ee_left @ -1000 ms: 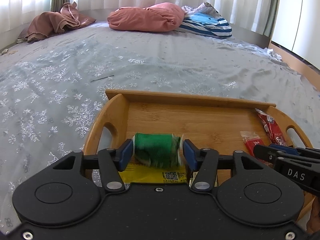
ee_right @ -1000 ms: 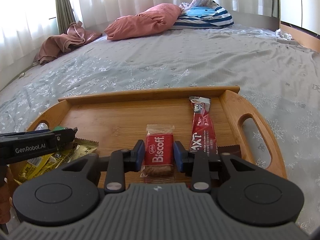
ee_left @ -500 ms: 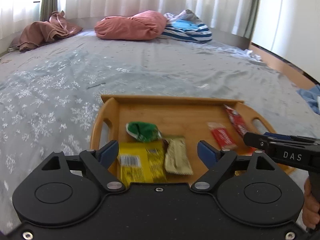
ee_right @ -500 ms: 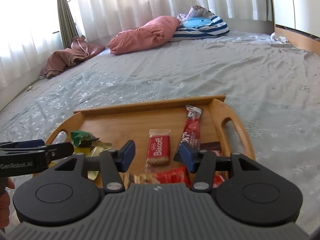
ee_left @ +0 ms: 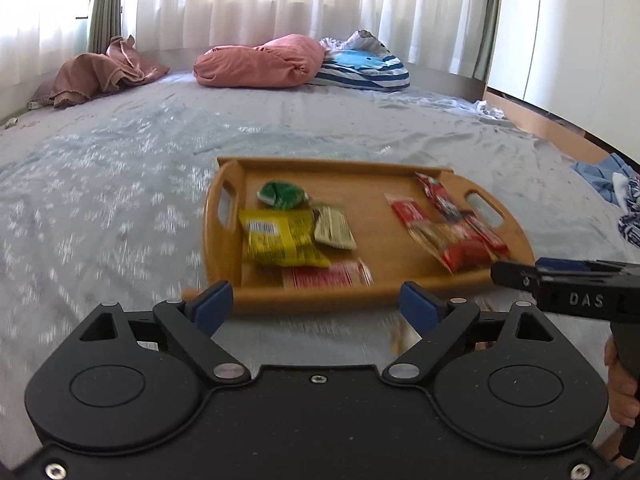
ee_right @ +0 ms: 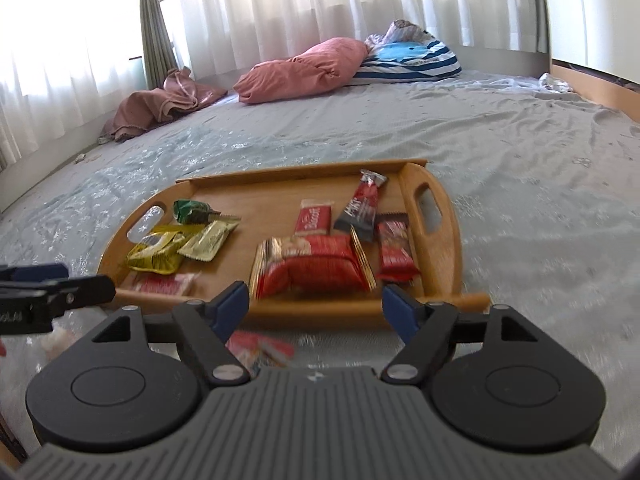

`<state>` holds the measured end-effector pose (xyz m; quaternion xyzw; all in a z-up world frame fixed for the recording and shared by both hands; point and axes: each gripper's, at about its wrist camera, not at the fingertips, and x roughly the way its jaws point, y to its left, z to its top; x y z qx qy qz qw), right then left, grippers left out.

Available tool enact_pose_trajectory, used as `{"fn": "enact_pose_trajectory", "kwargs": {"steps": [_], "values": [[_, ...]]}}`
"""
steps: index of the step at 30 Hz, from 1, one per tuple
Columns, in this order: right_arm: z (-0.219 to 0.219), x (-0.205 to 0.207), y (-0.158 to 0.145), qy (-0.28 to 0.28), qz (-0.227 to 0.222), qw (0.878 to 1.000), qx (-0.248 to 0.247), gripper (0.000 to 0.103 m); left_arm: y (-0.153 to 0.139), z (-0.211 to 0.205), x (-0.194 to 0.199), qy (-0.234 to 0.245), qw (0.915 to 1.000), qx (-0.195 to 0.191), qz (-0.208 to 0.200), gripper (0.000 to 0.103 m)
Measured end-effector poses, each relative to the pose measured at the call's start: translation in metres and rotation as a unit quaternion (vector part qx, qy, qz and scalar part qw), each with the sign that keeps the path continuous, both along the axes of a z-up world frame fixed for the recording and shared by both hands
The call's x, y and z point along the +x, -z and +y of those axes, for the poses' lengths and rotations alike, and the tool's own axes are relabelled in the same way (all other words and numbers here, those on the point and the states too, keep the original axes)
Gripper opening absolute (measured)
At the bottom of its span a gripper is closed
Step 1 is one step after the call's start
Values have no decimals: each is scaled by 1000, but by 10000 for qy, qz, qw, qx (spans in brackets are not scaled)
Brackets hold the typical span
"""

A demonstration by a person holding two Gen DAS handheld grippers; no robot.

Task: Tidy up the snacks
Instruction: 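Move both open tools back to the snacks beside the tray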

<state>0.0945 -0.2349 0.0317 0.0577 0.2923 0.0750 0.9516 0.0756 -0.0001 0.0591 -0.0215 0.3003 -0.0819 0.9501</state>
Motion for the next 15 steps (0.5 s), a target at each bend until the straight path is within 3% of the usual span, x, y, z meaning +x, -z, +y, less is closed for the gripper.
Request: {"fn": "enact_pose_trajectory", "kwargs": {"steps": [10,15], "values": [[11,-51,10,179,-386,9983,-400,87,11,11,-58,111,9974,407,-589,90],[20,-63,13,134,-423,9969,-644,88,18,30,-64,303,9959,617,-589,90]]}}
